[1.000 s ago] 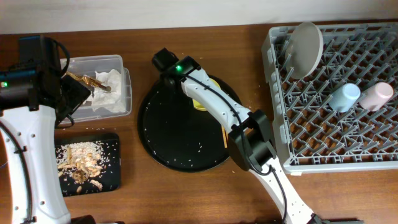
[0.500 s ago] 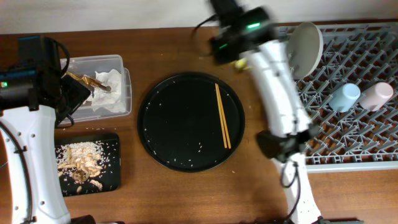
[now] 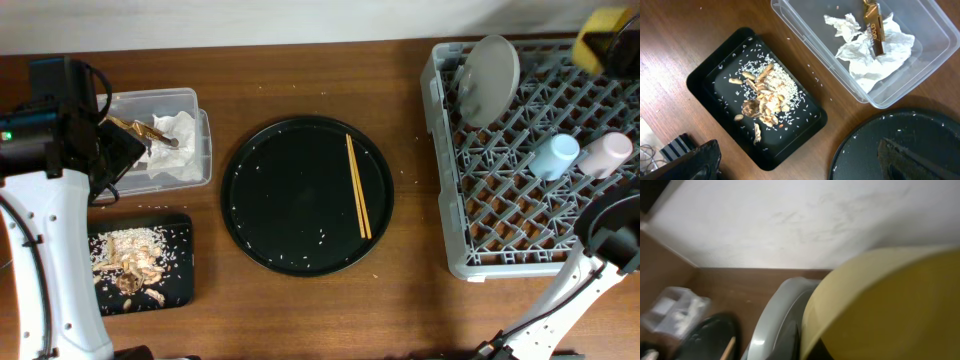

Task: Sort waste into correct bins and load items into the dishwasher rack
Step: 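Place the yellow bowl upside down in the rack and release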

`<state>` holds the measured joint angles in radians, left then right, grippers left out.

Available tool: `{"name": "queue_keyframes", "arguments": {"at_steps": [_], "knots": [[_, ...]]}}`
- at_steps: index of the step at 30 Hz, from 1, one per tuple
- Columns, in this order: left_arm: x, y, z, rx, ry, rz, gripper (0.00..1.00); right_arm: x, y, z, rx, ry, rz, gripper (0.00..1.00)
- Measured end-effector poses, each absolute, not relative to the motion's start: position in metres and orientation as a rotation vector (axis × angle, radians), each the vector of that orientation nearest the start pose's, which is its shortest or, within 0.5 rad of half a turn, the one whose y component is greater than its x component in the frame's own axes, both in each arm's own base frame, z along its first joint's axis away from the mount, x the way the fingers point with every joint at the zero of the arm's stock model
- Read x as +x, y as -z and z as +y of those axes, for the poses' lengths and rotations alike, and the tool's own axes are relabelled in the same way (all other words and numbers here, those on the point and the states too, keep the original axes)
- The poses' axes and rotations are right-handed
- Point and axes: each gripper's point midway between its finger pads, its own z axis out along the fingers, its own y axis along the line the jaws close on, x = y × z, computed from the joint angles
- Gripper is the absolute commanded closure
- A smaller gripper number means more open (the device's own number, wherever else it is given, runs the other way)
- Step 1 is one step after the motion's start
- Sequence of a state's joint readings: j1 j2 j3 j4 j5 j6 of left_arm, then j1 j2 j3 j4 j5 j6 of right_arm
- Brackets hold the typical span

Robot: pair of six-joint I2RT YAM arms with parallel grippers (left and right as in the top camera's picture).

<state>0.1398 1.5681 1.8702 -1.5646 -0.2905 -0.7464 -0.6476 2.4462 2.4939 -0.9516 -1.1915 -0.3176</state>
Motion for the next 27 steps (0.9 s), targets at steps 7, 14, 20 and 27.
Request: {"name": "queue_keyframes", "arguments": {"at_steps": [7, 14, 20, 27], "knots": [[0.298, -0.28, 0.092, -1.236, -0.257, 2.46, 0.01, 0.546, -0.169, -0.197, -0.166, -0.989, 1.8, 0.96], [0.298, -0.28, 0.092, -1.236, -0.257, 2.46, 0.01, 0.54, -0.186, -0.189, -0.16, -1.144, 1.747, 0.96], [0.298, -0.28, 0.092, -1.236, -0.257, 2.46, 0.01, 0.552, -0.175, -0.204, 0.086, -1.157, 1.831, 0.67], [0.298, -0.28, 0.092, -1.236, -0.257, 2.46, 0.01, 0.532, -0.163, -0.263, 0.616, -1.066, 1.932, 0.88]]}}
